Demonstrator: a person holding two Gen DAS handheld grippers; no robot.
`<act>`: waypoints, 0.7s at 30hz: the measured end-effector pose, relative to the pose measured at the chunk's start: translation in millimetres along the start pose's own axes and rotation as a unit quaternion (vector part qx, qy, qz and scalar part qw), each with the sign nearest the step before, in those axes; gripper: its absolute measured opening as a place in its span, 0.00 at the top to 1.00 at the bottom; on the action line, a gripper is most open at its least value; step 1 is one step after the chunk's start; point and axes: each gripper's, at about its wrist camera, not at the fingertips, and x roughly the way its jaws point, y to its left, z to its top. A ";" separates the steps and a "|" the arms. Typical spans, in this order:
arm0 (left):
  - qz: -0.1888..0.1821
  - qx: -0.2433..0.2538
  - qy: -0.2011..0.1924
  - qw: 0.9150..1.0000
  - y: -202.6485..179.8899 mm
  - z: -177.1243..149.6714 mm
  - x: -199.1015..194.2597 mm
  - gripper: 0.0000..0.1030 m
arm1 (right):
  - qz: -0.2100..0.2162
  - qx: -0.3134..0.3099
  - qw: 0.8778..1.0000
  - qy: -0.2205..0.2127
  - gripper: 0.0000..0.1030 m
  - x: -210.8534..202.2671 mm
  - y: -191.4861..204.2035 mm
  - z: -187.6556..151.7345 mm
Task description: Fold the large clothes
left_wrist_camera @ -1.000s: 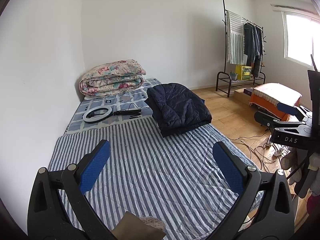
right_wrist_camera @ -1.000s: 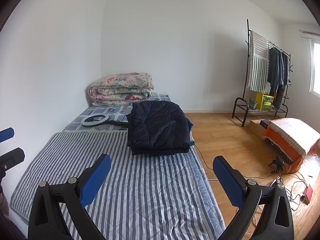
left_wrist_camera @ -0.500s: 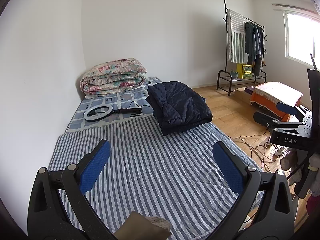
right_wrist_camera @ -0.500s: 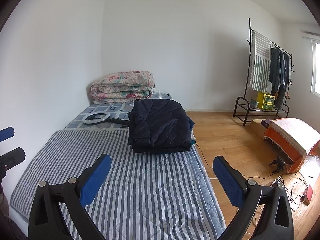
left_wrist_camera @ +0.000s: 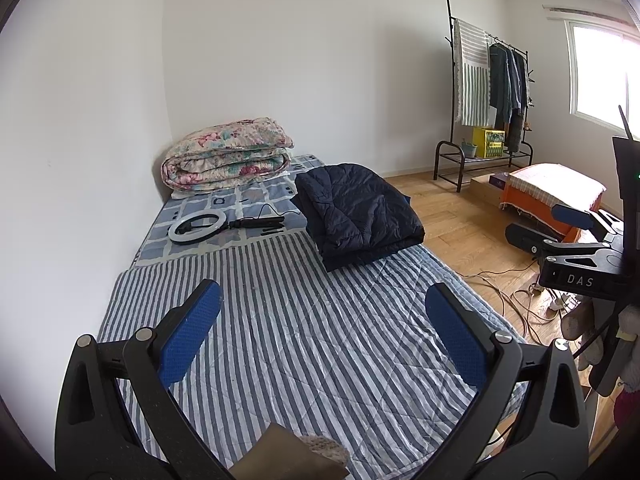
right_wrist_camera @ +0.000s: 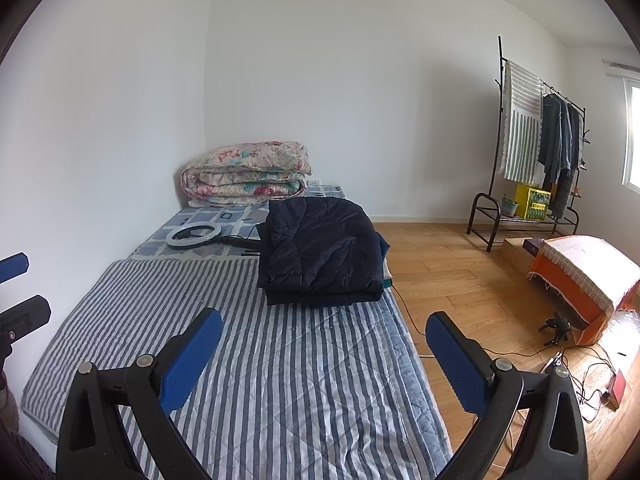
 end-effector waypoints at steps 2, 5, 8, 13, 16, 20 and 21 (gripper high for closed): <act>0.000 -0.001 0.000 1.000 -0.2 -0.1 0.1 0.00 | 0.000 0.000 1.000 0.000 0.00 -0.2 0.3 0.1; 0.002 0.000 0.000 1.000 0.3 -0.2 0.0 0.00 | 0.001 0.000 1.000 0.000 0.00 -0.6 0.9 -0.1; 0.002 0.001 -0.001 1.000 1.1 -0.4 0.0 0.00 | 0.004 -0.001 1.000 0.001 0.00 -1.4 2.0 -0.9; 0.003 0.002 -0.002 1.000 2.0 -0.8 0.2 0.00 | 0.007 -0.005 1.000 0.003 0.00 -1.0 4.8 -2.3; 0.003 0.002 -0.003 1.000 1.4 -1.2 -0.1 0.00 | 0.008 -0.006 1.000 0.005 0.00 -0.9 5.4 -3.1; 0.005 0.000 -0.002 1.000 3.3 -0.5 0.5 0.00 | 0.008 -0.006 1.000 0.006 0.00 -0.8 5.7 -4.1; 0.005 0.000 -0.001 1.000 4.6 -0.2 0.7 0.00 | 0.009 -0.006 1.000 0.006 0.00 -0.6 5.7 -4.1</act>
